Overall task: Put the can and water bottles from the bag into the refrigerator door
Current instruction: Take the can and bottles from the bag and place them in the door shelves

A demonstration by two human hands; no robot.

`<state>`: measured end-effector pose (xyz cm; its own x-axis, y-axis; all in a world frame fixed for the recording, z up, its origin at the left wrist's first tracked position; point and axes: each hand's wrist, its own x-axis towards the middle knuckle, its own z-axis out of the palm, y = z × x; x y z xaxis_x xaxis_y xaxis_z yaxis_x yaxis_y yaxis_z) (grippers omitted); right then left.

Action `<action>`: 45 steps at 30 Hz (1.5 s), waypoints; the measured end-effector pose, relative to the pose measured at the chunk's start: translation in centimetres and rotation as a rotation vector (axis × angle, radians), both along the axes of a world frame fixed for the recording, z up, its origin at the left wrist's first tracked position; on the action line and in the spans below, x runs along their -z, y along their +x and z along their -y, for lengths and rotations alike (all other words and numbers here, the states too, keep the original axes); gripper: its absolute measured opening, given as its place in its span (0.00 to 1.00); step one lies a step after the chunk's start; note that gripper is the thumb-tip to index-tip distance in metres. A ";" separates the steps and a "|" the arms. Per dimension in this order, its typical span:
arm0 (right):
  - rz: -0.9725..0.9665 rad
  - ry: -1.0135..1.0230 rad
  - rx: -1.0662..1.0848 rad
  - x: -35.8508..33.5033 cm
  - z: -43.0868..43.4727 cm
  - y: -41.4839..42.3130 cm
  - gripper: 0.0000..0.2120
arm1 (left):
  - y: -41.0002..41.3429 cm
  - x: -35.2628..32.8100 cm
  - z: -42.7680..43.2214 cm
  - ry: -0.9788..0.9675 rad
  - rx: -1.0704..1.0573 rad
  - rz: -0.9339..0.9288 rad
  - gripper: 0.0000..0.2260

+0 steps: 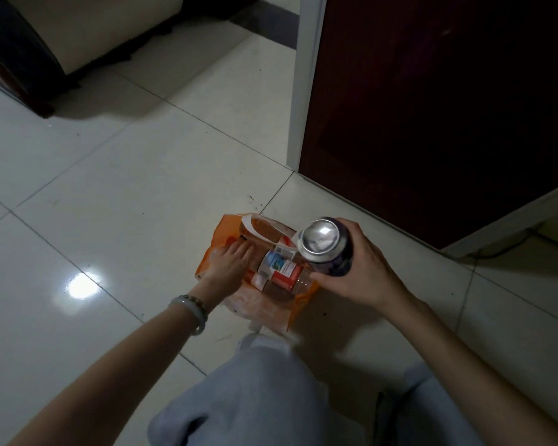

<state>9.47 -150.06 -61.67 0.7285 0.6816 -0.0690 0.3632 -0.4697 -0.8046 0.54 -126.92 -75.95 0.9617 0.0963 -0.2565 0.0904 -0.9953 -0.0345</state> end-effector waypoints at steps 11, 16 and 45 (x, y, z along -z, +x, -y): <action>-0.033 0.016 0.022 1.0 -1.4 -0.1 0.38 | 1.8 2.1 -0.9 -0.083 0.069 0.075 0.37; -0.053 0.005 0.024 1.5 -1.3 0.2 0.39 | -0.2 0.2 -1.2 -0.043 0.100 0.039 0.35; -0.098 0.020 0.061 1.5 0.0 0.7 0.38 | -1.5 -5.4 5.3 -0.977 -0.185 0.382 0.26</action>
